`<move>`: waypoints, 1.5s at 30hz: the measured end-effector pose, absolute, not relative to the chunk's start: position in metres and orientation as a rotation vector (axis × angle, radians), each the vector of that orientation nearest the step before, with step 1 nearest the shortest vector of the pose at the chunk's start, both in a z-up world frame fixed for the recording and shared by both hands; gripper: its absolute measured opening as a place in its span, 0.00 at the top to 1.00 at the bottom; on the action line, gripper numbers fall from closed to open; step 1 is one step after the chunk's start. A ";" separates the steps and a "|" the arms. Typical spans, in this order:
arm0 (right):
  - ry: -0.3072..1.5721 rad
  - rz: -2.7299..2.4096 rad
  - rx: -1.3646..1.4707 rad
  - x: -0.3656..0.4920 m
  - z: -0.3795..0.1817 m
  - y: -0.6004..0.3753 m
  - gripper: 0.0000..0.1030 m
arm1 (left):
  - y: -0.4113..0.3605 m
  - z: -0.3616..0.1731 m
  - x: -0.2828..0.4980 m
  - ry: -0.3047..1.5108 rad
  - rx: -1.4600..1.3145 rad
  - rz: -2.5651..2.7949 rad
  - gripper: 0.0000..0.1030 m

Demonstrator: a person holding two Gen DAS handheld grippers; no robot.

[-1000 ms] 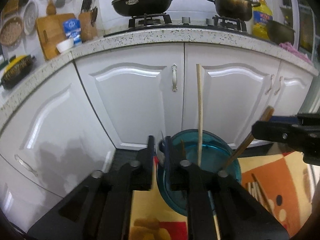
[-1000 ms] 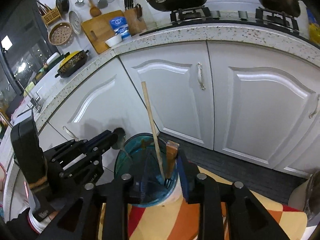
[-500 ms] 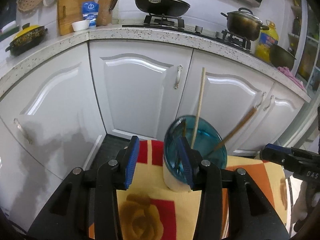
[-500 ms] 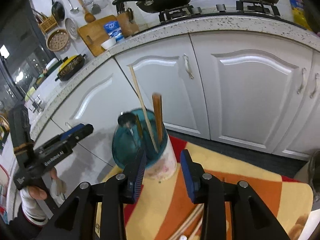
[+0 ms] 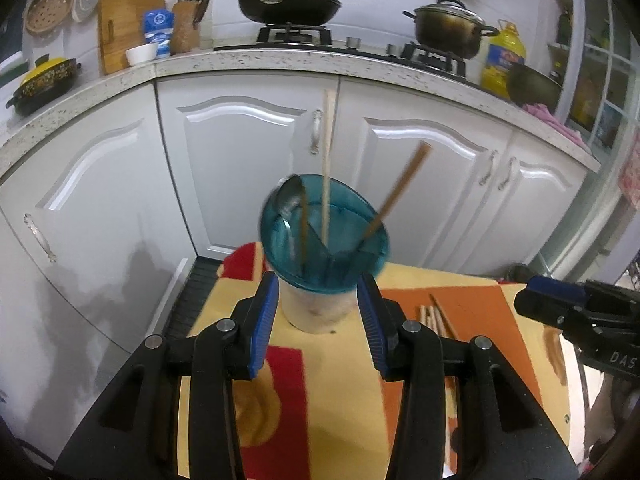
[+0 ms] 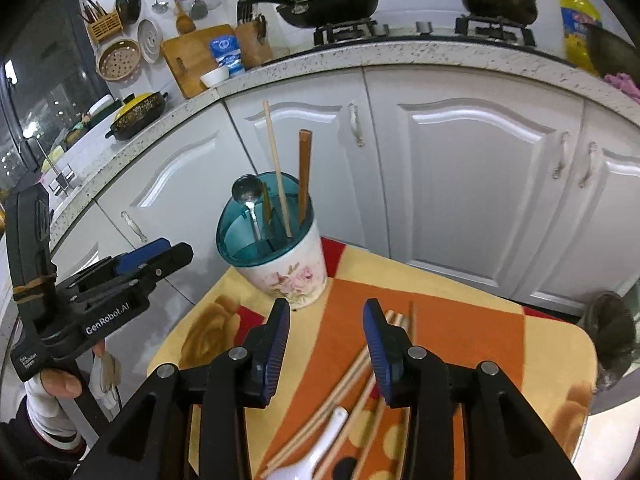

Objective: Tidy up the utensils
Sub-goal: 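Lower the fork and spoon into the holder and open both tools, then move both open tools back down over the loose chopsticks on the cloth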

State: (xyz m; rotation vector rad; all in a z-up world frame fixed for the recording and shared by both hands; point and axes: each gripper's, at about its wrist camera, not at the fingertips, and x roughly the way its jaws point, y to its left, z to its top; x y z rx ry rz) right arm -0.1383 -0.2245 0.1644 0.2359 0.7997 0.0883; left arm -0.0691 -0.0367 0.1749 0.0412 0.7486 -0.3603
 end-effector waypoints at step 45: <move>0.939 -0.041 0.272 -0.219 0.104 -0.263 0.59 | -0.068 0.113 -0.124 0.947 0.027 -0.576 0.50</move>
